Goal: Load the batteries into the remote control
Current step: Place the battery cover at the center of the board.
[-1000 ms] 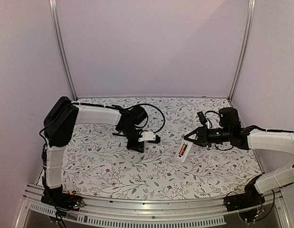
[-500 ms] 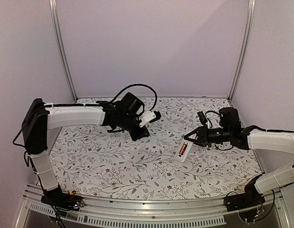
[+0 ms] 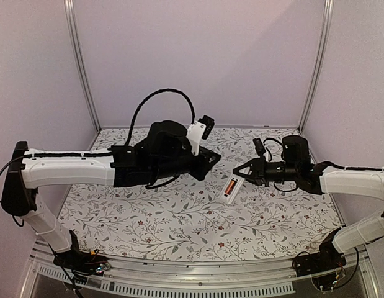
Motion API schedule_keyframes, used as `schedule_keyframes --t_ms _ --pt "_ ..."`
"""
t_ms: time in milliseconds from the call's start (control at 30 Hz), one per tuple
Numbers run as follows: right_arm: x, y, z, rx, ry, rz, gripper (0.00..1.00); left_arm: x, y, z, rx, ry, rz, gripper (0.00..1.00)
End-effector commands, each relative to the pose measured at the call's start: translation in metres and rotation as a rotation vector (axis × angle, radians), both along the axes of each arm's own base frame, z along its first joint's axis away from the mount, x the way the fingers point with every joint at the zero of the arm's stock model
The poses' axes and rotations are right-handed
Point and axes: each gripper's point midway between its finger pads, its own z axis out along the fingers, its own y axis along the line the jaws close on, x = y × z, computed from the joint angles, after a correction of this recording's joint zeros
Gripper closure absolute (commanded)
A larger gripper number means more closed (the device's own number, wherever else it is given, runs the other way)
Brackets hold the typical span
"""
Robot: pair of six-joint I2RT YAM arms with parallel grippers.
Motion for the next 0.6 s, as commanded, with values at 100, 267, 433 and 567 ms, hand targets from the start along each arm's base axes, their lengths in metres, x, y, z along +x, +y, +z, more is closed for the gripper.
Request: schedule_keyframes --t_ms 100,267,433,567 --pt "0.007 0.012 0.03 0.073 -0.042 -0.019 1.0 -0.006 -0.018 0.0 -0.056 0.026 0.079 0.86" --pt "0.006 0.012 0.03 0.078 -0.038 -0.017 1.0 -0.006 -0.021 -0.007 -0.046 0.032 0.099 0.87" --pt "0.005 0.015 0.032 0.083 -0.036 -0.002 1.0 -0.011 -0.026 -0.011 -0.025 0.025 0.076 0.87" --pt "-0.003 0.019 0.026 0.085 -0.013 0.058 1.0 -0.02 -0.016 -0.02 0.116 -0.042 -0.07 0.89"
